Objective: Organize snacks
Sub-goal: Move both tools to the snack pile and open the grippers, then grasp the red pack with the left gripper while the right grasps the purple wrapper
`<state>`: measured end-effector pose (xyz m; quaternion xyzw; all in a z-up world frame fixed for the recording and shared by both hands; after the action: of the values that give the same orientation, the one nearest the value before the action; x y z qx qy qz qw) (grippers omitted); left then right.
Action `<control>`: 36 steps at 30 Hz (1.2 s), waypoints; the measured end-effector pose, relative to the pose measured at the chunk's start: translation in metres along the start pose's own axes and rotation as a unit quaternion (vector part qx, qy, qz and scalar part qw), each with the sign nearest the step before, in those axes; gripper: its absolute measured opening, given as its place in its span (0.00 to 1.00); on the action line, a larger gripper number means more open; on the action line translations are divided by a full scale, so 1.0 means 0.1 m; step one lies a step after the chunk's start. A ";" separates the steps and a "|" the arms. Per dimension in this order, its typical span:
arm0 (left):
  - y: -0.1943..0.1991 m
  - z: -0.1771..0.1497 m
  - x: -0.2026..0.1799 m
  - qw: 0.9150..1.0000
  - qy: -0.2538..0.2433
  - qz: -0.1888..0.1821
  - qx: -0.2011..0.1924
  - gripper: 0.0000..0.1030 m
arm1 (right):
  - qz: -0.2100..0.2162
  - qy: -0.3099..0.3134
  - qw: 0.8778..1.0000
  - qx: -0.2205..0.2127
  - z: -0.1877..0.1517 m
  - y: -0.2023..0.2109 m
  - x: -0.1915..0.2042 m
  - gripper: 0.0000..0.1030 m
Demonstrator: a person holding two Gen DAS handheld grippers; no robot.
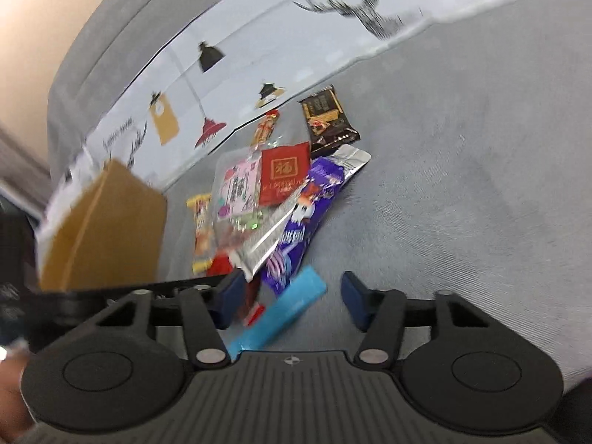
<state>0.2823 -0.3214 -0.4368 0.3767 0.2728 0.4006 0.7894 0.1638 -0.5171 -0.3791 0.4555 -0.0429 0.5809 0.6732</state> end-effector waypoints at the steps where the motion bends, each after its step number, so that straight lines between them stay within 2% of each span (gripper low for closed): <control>1: -0.07 0.02 0.05 1.000 0.002 0.005 0.004 0.60 | 0.005 -0.017 1.000 0.004 0.03 -0.07 -0.04 0.53; 4: -0.21 0.06 0.09 0.999 0.017 -0.026 0.016 0.74 | 0.014 -0.036 0.999 0.004 0.10 -0.22 -0.09 0.53; 7: -0.26 0.10 0.04 0.999 -0.015 -0.027 0.009 0.75 | 0.022 -0.037 0.999 -0.001 0.16 -0.33 -0.07 0.53; 9: -0.24 0.08 0.00 0.999 -0.031 -0.030 -0.003 0.66 | 0.028 -0.033 0.999 -0.003 0.19 -0.38 -0.04 0.53; 11: -0.20 0.08 -0.01 0.999 -0.021 -0.042 -0.012 0.37 | 0.026 -0.027 0.999 -0.003 0.20 -0.43 -0.02 0.53; 12: -0.19 0.09 0.00 0.999 -0.011 -0.047 -0.014 0.32 | 0.021 -0.023 1.000 -0.002 0.20 -0.45 -0.02 0.50; 13: -0.17 0.09 0.03 0.998 0.003 -0.054 -0.016 0.25 | 0.013 -0.017 1.000 0.001 0.19 -0.48 -0.03 0.34; 14: -0.15 0.09 0.05 0.998 0.011 -0.057 -0.019 0.17 | -0.001 -0.010 1.000 0.002 0.18 -0.49 -0.04 0.25; 15: -0.13 0.09 0.08 0.998 0.014 -0.052 -0.022 0.12 | -0.017 -0.003 1.000 0.000 0.17 -0.49 -0.07 0.19; 17: -0.06 0.10 0.13 0.999 0.018 -0.045 -0.020 0.00 | -0.020 -0.001 1.000 -0.005 0.17 -0.46 -0.07 0.17; 22: 0.17 0.21 0.15 0.998 0.028 -0.048 -0.036 0.00 | -0.019 0.022 0.999 -0.032 0.26 -0.33 -0.03 0.14; 24: 0.14 0.16 0.13 0.998 0.026 -0.051 -0.003 0.00 | -0.019 0.018 0.999 -0.037 0.28 -0.30 -0.06 0.14; 25: 0.10 0.12 0.14 0.998 0.033 -0.052 0.020 0.08 | -0.021 0.016 0.999 -0.037 0.29 -0.29 -0.07 0.14; 26: 0.07 0.06 0.14 0.997 0.041 -0.052 0.038 0.21 | -0.023 0.015 0.999 -0.037 0.30 -0.28 -0.08 0.14; 28: 0.04 -0.01 0.15 0.996 0.052 -0.055 0.052 0.38 | -0.020 0.011 0.999 -0.035 0.30 -0.26 -0.09 0.14; 30: 0.01 -0.04 0.13 0.994 0.060 -0.064 0.061 0.39 | -0.015 0.014 0.999 -0.030 0.31 -0.24 -0.08 0.14; 33: -0.06 -0.05 0.08 0.994 0.058 -0.067 0.064 0.51 | -0.011 0.024 0.999 -0.030 0.37 -0.12 -0.05 0.14; 35: -0.10 -0.02 0.01 0.994 0.058 -0.078 0.059 0.73 | -0.004 0.028 0.999 -0.040 0.44 0.01 -0.05 0.14; 36: -0.14 0.00 -0.04 0.993 0.060 -0.086 0.060 0.78 | -0.002 0.031 0.999 -0.045 0.47 0.07 -0.06 0.14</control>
<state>0.2856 -0.3302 -0.4476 0.3736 0.3743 0.3361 0.7793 0.1787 -0.5533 -0.3513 0.4069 -0.0472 0.5911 0.6949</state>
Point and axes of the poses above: each gripper's, at about its wrist camera, not at the fingertips, and y roughly against the way its jaws point, x to its left, z to its top, the point moved 10 cm from there along -y, roughly the way its jaws point, and after that the axes turned 7 degrees about -x, right-handed, at the moved point
